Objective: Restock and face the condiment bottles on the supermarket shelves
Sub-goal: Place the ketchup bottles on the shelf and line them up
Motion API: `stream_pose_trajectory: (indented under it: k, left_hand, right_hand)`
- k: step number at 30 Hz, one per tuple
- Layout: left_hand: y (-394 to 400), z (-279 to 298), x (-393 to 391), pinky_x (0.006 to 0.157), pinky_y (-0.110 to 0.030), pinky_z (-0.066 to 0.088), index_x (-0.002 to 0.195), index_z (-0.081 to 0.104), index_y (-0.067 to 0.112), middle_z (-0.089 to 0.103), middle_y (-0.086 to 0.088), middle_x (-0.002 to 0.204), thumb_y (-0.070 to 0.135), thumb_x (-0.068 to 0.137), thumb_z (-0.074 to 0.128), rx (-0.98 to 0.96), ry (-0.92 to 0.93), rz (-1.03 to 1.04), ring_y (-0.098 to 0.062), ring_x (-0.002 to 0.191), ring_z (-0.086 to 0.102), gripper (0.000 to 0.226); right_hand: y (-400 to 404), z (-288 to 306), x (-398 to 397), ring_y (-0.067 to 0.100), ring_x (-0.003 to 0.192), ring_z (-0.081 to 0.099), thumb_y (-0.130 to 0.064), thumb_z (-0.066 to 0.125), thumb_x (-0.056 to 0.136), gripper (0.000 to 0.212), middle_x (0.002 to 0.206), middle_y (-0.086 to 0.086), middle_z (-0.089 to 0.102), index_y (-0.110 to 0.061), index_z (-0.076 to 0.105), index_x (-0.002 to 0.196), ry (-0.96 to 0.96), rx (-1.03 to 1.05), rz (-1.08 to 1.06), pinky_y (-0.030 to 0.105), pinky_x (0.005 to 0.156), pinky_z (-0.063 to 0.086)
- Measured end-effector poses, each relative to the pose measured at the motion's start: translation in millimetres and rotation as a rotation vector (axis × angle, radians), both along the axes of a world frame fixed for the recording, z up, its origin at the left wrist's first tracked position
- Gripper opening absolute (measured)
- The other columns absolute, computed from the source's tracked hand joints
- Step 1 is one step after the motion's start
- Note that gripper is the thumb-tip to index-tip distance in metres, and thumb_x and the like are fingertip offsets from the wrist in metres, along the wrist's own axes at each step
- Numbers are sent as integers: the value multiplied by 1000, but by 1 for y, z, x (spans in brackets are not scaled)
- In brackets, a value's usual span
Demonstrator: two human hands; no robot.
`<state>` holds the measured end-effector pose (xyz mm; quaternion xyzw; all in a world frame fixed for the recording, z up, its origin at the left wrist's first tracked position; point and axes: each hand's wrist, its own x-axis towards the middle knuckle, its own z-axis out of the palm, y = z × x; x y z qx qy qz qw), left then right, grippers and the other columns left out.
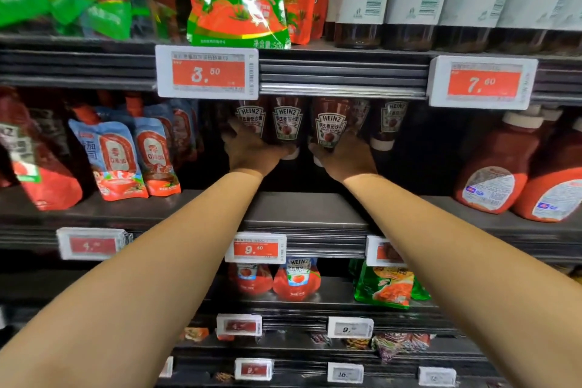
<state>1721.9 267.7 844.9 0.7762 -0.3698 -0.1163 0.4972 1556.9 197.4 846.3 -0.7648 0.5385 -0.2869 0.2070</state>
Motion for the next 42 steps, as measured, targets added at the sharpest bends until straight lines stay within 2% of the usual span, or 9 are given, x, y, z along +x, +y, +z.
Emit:
stream_pose_trajectory:
  k: [6,11,16,22,33,37,39,42]
  left_hand:
    - [-13,-11,7,119,-43,28,161,3,11,23,-21,161,50,50,98,-101,23,53,-36,150,24,151]
    - [-20,-17,10,113,-32,33,160,10,12,34,-18,156,42,49,100,-167,-4,51,-32,144,36,147]
    - [-22,-21,13,103,-25,34,157,19,14,42,-16,150,41,49,100,-206,-1,51,-31,137,46,137]
    - [-22,-21,11,96,-21,31,152,25,17,45,-12,147,41,50,100,-212,4,45,-27,133,49,129]
    - [-21,-19,12,96,-22,32,151,27,18,46,-12,147,40,51,100,-193,12,48,-28,133,51,126]
    - [-13,-17,12,105,-25,33,155,21,16,42,-15,151,39,53,99,-176,30,31,-30,138,45,131]
    - [-7,-16,15,113,-32,34,156,22,11,39,-18,153,38,55,98,-159,37,28,-33,142,39,130]
    - [2,-15,19,114,-34,34,155,22,8,35,-19,155,33,64,94,-99,66,25,-34,143,36,118]
  right_hand:
    - [-12,-5,7,36,127,58,-64,65,89,80,138,17,61,-4,50,140,-7,-36,-76,40,103,50]
    - [-14,-11,14,36,126,59,-70,64,85,86,137,14,62,-8,48,142,-19,-39,-117,43,100,53]
    - [-18,-18,11,34,125,61,-54,73,81,73,136,9,63,-18,50,140,-28,-43,-94,39,102,52]
    - [-19,-20,15,34,126,60,-49,76,83,73,135,11,63,-13,50,140,-15,-86,-82,38,98,50]
    - [-18,-20,11,29,128,59,-48,79,82,68,135,5,64,-16,55,137,-76,-50,-43,40,104,51]
    - [-13,-16,3,23,125,61,-50,80,80,64,132,1,67,-20,61,134,-102,-38,-7,27,101,47]
    - [-8,-13,-2,25,126,61,-48,80,80,62,133,2,67,-20,63,133,-93,-41,-8,26,101,45]
    - [4,-10,-13,26,129,58,-45,77,84,58,137,4,65,-19,63,134,-33,-42,-43,25,103,42]
